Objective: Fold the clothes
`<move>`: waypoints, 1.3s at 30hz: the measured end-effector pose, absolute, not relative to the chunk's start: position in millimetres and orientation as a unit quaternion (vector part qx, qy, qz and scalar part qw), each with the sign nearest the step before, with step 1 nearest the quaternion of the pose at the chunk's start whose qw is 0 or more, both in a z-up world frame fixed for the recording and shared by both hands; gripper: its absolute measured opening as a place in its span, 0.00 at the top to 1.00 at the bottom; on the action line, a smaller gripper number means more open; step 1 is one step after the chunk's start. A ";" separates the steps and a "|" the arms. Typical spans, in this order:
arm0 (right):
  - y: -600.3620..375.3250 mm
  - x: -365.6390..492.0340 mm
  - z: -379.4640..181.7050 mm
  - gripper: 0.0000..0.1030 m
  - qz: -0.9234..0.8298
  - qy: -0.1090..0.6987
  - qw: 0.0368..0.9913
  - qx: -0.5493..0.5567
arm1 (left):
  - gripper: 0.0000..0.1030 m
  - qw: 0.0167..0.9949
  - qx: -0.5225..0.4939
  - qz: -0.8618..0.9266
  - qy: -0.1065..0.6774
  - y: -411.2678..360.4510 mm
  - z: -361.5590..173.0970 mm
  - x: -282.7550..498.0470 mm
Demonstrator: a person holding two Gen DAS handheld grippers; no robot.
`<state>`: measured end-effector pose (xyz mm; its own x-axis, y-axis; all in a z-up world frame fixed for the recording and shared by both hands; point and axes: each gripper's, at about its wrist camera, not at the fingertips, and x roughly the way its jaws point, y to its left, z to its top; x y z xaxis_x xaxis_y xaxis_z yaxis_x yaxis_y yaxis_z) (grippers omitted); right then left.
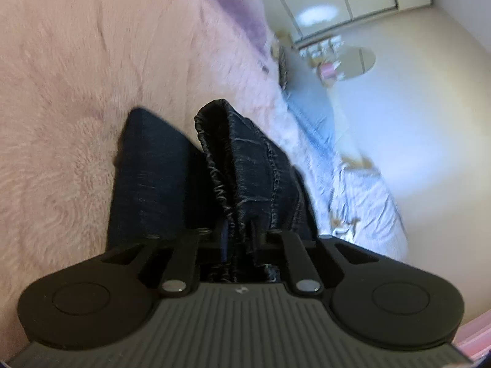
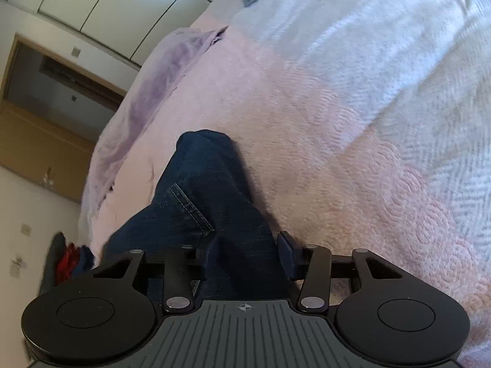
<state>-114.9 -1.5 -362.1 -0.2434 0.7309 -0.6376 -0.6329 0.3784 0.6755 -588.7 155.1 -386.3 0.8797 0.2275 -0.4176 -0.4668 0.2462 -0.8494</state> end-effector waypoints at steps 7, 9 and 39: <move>20.8 -162.1 -348.0 0.55 0.594 0.493 0.634 -0.053 | 0.90 0.743 -0.610 0.263 0.084 154.0 -404.8 -631.9; 23.6 -175.7 -349.7 0.55 0.597 0.466 0.647 -0.088 | 0.90 0.724 -0.636 0.257 0.072 158.0 -416.2 -636.3; -87.8 -173.0 -360.1 0.55 0.607 0.476 0.636 0.011 | 0.70 0.739 -0.598 0.298 0.090 97.8 -388.3 -650.5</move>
